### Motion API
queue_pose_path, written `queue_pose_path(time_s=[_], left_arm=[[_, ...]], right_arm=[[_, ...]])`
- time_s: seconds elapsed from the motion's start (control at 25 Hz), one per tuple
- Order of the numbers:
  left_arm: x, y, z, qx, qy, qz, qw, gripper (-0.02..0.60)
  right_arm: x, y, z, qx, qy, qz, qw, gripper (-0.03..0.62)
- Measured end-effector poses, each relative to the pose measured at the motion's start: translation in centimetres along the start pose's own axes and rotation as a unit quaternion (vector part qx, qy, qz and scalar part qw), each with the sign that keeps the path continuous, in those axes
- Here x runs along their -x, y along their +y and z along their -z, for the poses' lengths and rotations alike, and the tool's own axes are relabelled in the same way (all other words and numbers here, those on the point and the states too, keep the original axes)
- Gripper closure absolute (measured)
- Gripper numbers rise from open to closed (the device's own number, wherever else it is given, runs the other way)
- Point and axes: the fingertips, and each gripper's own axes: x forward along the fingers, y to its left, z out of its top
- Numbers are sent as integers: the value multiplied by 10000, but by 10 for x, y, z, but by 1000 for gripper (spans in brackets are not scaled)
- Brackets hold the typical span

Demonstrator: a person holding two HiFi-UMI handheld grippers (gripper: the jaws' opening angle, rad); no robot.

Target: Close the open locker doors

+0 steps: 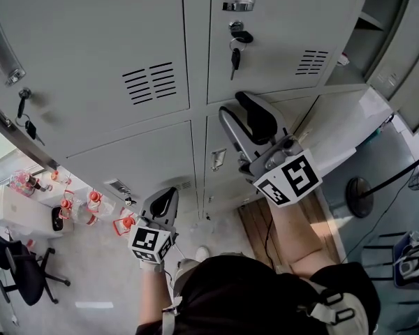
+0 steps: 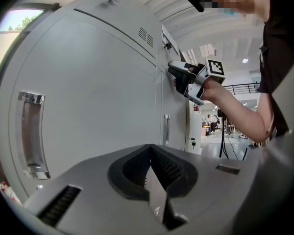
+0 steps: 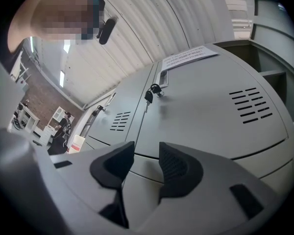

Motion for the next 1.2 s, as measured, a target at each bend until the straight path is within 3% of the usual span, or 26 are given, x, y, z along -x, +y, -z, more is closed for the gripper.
queue_pose_path(time_s=[0.32, 0.6, 0.88, 1.2], left_arm=[[-17, -14, 1, -40, 35, 520, 9986, 572], [-49, -41, -3, -160, 13, 1335, 9909, 572], [-81, -80, -5, -325, 44, 2325, 9721, 572], [-108, -126, -8, -474, 41, 3154, 9478, 572]], right_arm=[[14, -3, -2, 114, 17, 210, 9997, 433], [51, -23, 5, 329, 271, 822, 9957, 433], [109, -54, 9, 540, 544, 1839, 9800, 434], [193, -85, 9, 715, 741, 2957, 9497, 434]])
